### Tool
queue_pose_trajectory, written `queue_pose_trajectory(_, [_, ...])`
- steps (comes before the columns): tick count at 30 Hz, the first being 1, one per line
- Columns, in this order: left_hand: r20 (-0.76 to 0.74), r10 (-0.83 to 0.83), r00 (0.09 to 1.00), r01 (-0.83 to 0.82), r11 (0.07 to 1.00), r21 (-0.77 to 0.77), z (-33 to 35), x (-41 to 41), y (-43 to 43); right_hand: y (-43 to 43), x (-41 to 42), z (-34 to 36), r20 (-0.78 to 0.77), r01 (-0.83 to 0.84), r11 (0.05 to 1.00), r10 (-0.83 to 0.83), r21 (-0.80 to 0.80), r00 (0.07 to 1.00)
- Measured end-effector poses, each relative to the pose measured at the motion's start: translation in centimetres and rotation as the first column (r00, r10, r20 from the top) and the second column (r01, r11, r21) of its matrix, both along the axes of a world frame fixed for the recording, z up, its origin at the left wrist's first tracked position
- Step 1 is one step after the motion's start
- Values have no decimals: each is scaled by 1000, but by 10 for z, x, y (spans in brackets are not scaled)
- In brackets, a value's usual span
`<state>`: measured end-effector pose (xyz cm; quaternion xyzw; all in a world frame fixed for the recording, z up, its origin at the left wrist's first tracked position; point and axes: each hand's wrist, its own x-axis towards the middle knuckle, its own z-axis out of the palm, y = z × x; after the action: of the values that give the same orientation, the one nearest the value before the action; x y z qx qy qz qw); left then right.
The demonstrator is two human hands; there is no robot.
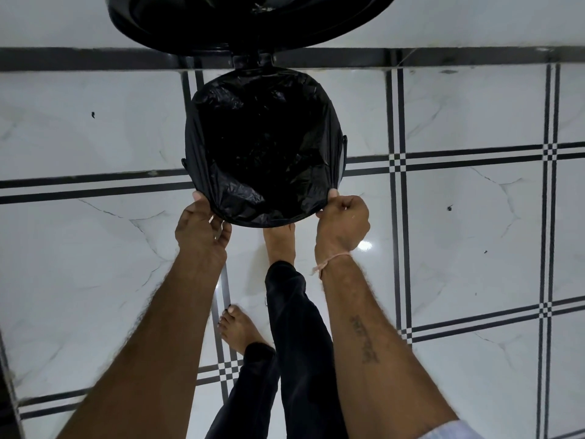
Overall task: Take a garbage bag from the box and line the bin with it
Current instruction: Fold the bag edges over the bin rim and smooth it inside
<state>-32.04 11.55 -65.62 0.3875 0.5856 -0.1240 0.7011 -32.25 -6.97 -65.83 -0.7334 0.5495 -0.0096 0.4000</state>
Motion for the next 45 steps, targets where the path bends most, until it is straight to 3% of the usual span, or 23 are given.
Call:
queue_pose_trajectory(4, [-28, 5, 1000, -5, 1000, 7, 4, 2, -2, 4, 2, -2, -27, -15, 1000, 14, -26, 1000])
queue_pose_trajectory(12, [-30, 41, 999, -41, 999, -22, -1, 2, 0, -6, 2, -11, 86, -11, 1000, 13, -27, 996])
queue_pose_trajectory(16, [-42, 24, 999, -24, 1000, -8, 2, 2, 1, -8, 1, -6, 108, -126, 989, 135, -82, 985])
queue_pose_trajectory(22, [-65, -11, 998, 14, 999, 36, 5, 3, 1, -19, 10, 3, -111, -351, 905, 333, -242, 936])
queue_pose_trajectory(27, [-64, -12, 998, 15, 998, 54, 7, 3, 0, -23, 20, 10, -332, -527, 792, 430, -307, 840])
queue_pose_trajectory(31, [-59, -6, 998, 9, 999, 50, 8, 4, 0, -28, 28, 13, -404, -637, 695, 505, -332, 762])
queue_pose_trajectory(35, [-58, 8, 998, -6, 999, 44, 8, 4, -1, -32, 30, 14, -213, -477, 840, 432, -259, 877])
queue_pose_trajectory(38, [-61, 11, 998, -8, 999, 50, 7, 3, 0, -28, 29, 16, -125, -430, 863, 411, -267, 903])
queue_pose_trajectory(45, [-54, -3, 999, 5, 999, 45, 7, 4, 0, -23, 39, 9, -300, -573, 788, 504, -225, 810])
